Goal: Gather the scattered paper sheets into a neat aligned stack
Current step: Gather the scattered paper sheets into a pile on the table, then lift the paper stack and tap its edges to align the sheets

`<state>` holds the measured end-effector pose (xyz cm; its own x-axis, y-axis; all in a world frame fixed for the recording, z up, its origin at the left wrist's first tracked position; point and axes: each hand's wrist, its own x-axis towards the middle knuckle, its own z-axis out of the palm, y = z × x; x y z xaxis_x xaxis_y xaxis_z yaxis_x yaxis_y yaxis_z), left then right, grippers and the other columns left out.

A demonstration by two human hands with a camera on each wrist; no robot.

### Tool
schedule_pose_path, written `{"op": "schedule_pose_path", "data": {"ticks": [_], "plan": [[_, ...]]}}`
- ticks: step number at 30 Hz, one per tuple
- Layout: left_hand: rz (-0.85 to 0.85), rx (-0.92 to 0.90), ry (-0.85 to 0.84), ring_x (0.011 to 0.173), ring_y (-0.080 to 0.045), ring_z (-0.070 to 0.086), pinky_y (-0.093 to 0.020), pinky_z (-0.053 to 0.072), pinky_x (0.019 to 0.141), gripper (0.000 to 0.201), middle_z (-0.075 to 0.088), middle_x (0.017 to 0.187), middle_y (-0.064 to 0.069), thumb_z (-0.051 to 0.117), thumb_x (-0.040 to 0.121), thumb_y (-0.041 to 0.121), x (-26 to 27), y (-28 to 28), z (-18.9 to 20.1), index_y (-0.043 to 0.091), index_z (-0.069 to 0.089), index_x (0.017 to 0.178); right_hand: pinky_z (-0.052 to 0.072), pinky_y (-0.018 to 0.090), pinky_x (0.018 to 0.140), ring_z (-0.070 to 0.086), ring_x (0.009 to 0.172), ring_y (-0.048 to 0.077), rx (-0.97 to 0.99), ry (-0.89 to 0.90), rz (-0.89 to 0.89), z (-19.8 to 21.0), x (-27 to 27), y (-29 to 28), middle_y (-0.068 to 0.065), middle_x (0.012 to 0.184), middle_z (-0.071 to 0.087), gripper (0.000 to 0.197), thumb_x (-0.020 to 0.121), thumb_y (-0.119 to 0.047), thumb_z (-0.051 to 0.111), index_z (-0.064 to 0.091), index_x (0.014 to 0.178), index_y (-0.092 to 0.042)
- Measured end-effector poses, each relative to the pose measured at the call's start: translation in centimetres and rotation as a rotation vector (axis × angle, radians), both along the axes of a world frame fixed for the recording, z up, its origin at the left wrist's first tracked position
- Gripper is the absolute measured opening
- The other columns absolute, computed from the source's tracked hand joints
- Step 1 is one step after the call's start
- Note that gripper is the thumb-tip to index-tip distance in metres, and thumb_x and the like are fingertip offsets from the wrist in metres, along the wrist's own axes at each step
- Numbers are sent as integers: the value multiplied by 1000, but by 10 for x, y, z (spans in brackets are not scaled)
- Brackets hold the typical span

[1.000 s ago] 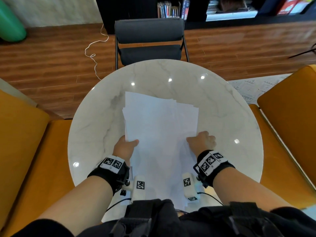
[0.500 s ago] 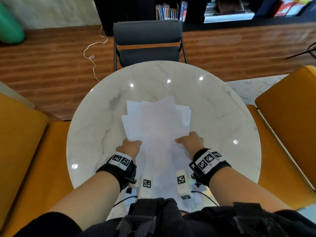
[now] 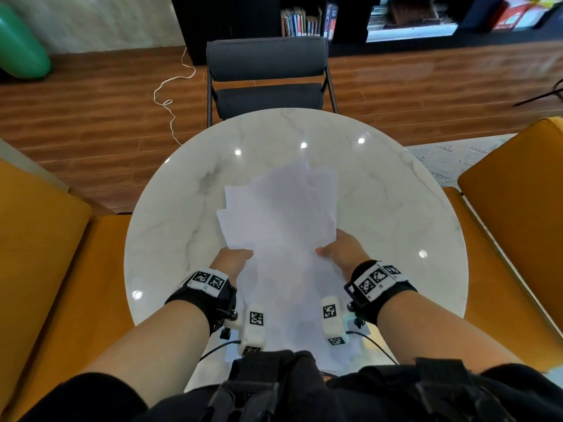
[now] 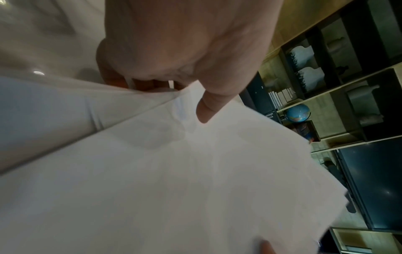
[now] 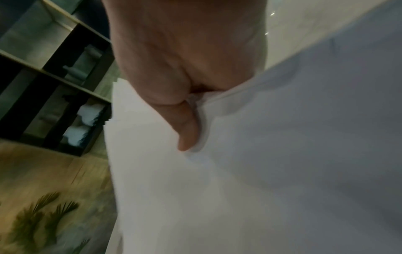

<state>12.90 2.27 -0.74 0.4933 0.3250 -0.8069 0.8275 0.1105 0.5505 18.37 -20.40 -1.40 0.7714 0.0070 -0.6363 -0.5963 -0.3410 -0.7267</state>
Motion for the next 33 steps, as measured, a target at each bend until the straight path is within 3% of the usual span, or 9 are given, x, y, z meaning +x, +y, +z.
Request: {"op": "schedule_pose_path", "data": {"ticks": [5, 8, 11, 14, 17, 25, 29, 31, 33], "plan": [[16, 23, -130, 119, -35, 57, -46, 43, 101, 77, 58, 132, -12, 77, 69, 37, -4, 22, -6, 7, 47, 133, 46, 49, 104, 65, 110, 34, 233, -48, 15, 15, 0, -23, 16, 118, 69, 51, 74, 4, 71, 60, 123, -4], [-47, -94, -286, 114, -26, 60, -40, 45, 99, 53, 63, 127, -5, 70, 83, 26, -4, 22, 23, 12, 50, 130, 46, 49, 103, 63, 113, 37, 338, -51, 4, 26, 6, -36, 22, 123, 65, 50, 80, 11, 63, 56, 128, 0], [-131, -136, -397, 118, -25, 60, -44, 44, 105, 60, 62, 132, -5, 70, 83, 22, 3, 15, 46, 14, 46, 138, 48, 47, 100, 65, 112, 33, 358, -119, 27, 39, 12, -39, 16, 123, 67, 54, 77, 1, 70, 56, 129, -6], [-232, 44, -454, 109, -23, 63, -40, 48, 99, 45, 66, 117, -3, 64, 85, 21, 13, 3, 60, 16, 48, 127, 51, 51, 96, 67, 104, 33, 140, -211, 127, 44, 21, -33, 14, 114, 70, 53, 69, -16, 72, 59, 120, -9], [-246, 194, -472, 94, -21, 63, -37, 52, 80, 27, 66, 110, -5, 50, 91, 10, 19, -8, 66, 16, 52, 117, 52, 51, 89, 64, 94, 40, -170, -309, 186, 44, 27, -28, 25, 101, 66, 37, 73, -18, 65, 56, 102, 3], [-377, 165, -71, 131, -32, 43, -41, 46, 98, 78, 35, 150, -11, 63, 86, 35, -13, 0, 36, 18, 21, 150, 46, 36, 77, 53, 90, 27, -265, -122, 34, 30, 4, -39, 24, 114, 59, 35, 84, 0, 53, 49, 118, 5], [-510, 166, -188, 124, -25, 50, -43, 38, 110, 88, 49, 137, -3, 65, 65, 50, -30, -16, 21, 6, 41, 136, 49, 37, 90, 59, 105, 32, -183, 1, -51, -2, -21, -48, 20, 126, 60, 54, 79, -10, 72, 49, 126, 3], [-488, 146, -222, 136, -22, 38, -31, 26, 112, 75, 38, 138, 8, 63, 82, 39, -34, -24, 20, 7, 34, 143, 49, 43, 96, 60, 106, 31, -115, 8, -79, -11, -26, -47, 17, 123, 62, 56, 75, -11, 76, 51, 124, 1], [-400, 110, -238, 143, -19, 28, -28, 23, 111, 75, 30, 151, 4, 60, 91, 24, -34, -24, 14, 10, 17, 151, 46, 47, 102, 57, 113, 29, -71, -20, -66, -8, -28, -45, 11, 125, 60, 55, 77, -10, 74, 49, 126, 0]]}}
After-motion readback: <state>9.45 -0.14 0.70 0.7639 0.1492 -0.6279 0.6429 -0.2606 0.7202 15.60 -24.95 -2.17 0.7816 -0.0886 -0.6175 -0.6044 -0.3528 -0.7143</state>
